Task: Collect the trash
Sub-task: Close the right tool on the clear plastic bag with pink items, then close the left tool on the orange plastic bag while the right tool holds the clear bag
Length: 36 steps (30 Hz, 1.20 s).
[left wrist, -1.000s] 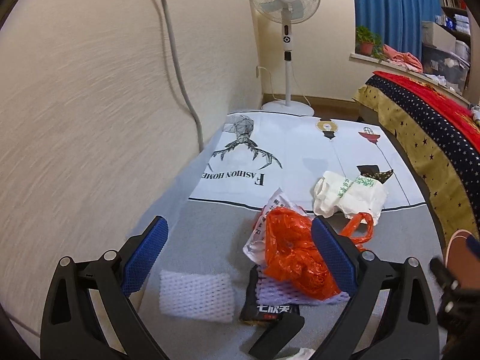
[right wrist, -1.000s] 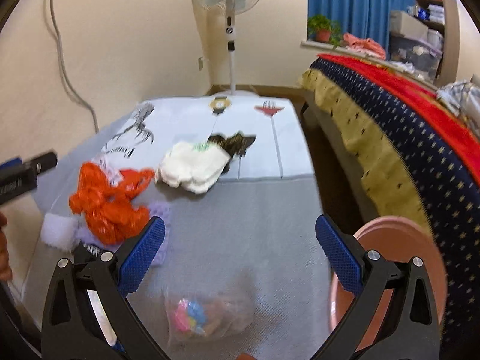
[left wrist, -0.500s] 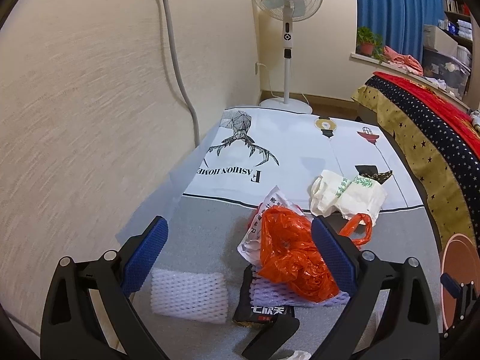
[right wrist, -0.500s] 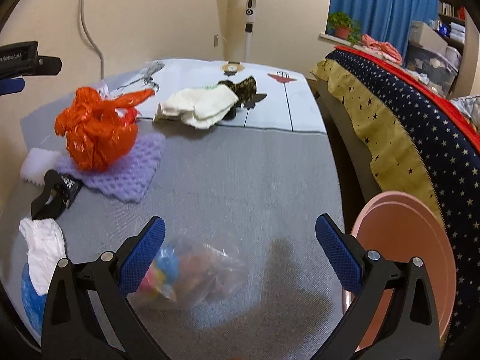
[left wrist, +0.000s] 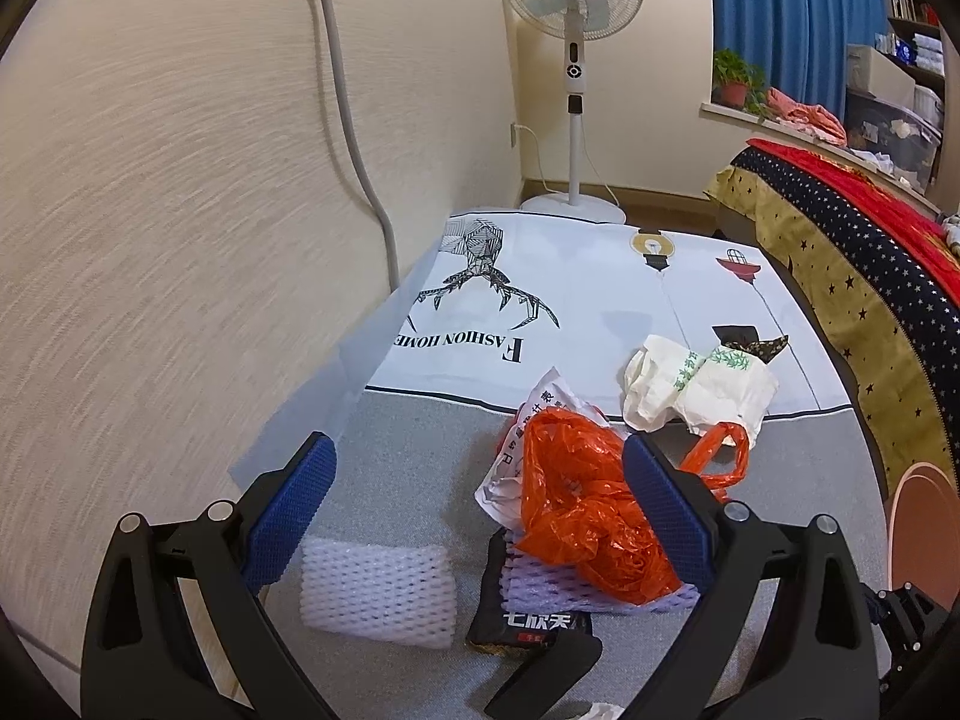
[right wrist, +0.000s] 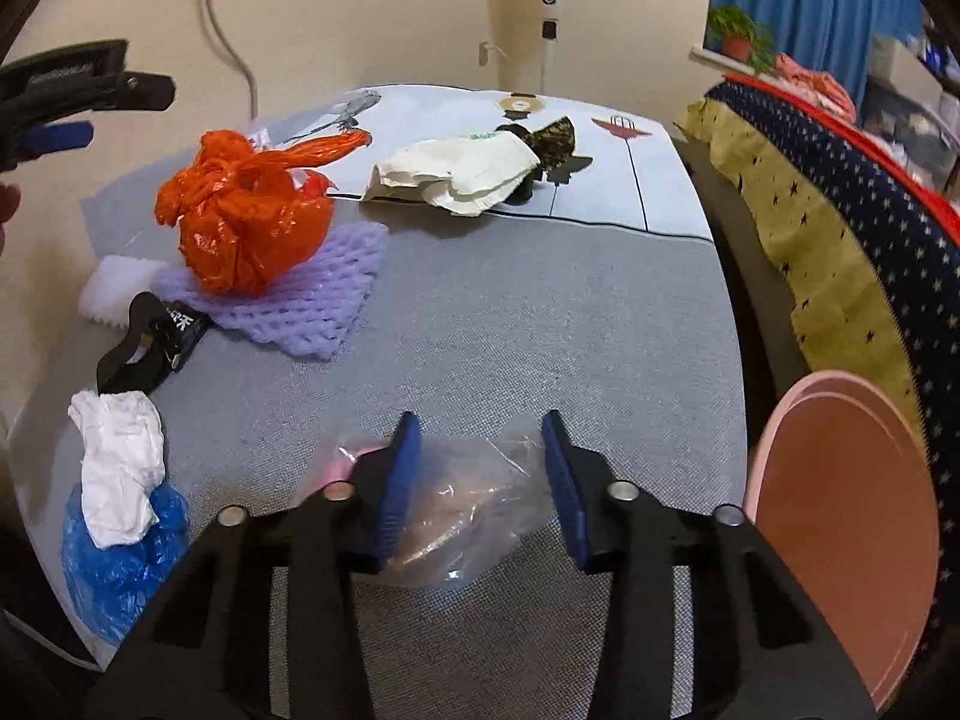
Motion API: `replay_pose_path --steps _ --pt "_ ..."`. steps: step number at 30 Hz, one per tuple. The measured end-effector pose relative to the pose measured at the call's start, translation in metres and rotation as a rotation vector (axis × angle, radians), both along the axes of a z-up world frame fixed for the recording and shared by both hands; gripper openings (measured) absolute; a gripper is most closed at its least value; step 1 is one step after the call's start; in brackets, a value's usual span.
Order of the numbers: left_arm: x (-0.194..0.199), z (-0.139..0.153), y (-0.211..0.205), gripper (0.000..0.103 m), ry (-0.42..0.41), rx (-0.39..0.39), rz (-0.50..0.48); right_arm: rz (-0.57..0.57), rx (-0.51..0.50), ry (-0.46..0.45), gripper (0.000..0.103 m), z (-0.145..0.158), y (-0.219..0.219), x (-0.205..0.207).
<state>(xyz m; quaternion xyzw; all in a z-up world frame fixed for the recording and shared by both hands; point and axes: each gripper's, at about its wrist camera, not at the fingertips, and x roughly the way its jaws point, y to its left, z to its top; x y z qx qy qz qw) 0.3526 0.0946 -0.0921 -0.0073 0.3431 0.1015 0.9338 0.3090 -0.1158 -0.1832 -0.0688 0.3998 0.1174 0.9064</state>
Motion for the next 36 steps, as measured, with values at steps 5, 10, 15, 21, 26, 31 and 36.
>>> replay_pose_path --steps 5,10,15,21,26,31,36 --pt "0.000 0.000 0.000 0.093 -0.001 -0.003 0.000 0.000 -0.021 -0.022 0.026 0.004 -0.001 -0.003" --pt "-0.001 0.001 0.001 0.093 -0.005 -0.013 -0.002 -0.029 -0.029 -0.057 0.021 0.018 -0.008 0.001" --pt "-0.002 -0.001 0.001 0.093 -0.023 -0.021 -0.011 -0.057 -0.012 -0.093 0.021 0.035 -0.015 0.005" --pt "0.003 -0.013 -0.007 0.093 -0.017 -0.049 -0.045 -0.087 -0.001 -0.110 0.021 0.051 -0.027 0.009" --pt "0.012 -0.029 -0.020 0.087 0.002 -0.106 -0.113 -0.108 0.010 -0.120 0.021 0.061 -0.038 0.006" --pt "0.022 -0.050 -0.022 0.056 -0.025 -0.132 -0.129 -0.102 -0.029 -0.131 0.021 0.056 -0.043 0.003" --pt "0.027 -0.056 -0.011 0.035 -0.034 -0.216 -0.140 -0.097 -0.036 -0.099 0.021 0.045 -0.048 0.006"
